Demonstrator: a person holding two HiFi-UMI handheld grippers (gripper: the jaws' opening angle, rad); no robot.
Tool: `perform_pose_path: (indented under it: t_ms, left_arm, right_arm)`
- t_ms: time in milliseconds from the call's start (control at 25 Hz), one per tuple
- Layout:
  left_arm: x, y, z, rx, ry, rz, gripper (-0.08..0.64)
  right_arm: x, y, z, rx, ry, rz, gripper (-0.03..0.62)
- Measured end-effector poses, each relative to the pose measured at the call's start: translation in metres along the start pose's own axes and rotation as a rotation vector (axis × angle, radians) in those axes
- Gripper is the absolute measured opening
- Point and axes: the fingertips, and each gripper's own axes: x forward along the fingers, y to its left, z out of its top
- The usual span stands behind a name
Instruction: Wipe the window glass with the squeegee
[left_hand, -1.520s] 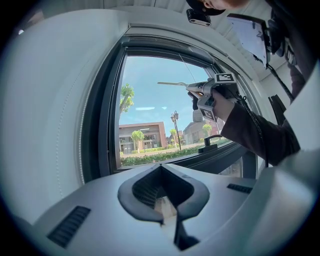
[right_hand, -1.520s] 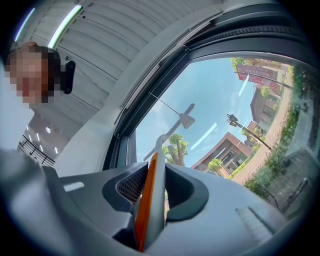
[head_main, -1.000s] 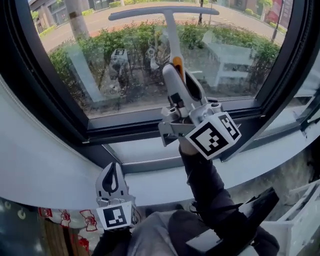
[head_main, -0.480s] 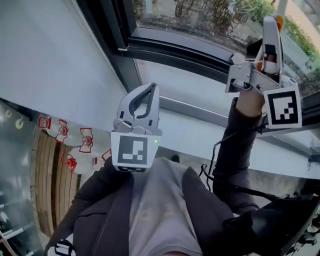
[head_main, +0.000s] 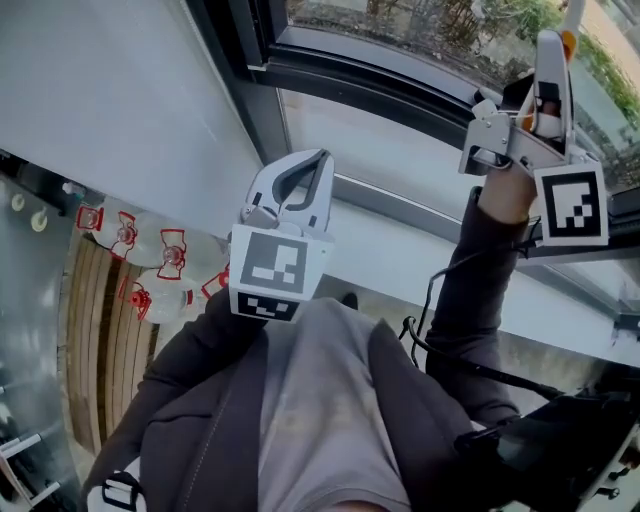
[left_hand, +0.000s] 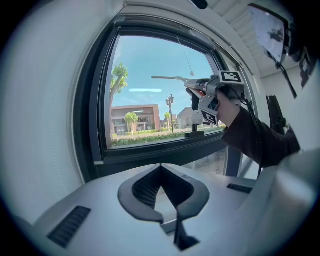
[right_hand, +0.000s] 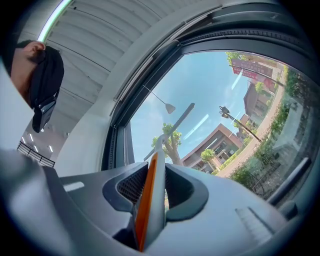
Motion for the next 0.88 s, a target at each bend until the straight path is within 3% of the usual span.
perform_pose_path:
  t_ms: [120,280,880]
  left_arm:
    - [0.004,-0.004,-0.02,-0.085,0.089,-0.05,-0.002]
    - [0.006,-0.004,-0.037,-0.129,0.153,-0.055,-0.002]
    - [0.004,-0.013,-0.042,-0.135,0.154,-0.06,-0.002]
  right_arm:
    - [-0.005,-0.002,-0.005,0.009,0.006,-0.011,0.101]
    - [-0.01,-0.003,-0.01,0.013,0.02,-0.015,0.1]
    - [-0.032,-0.011,-0.033,0.057,0.058,-0.042,0.1]
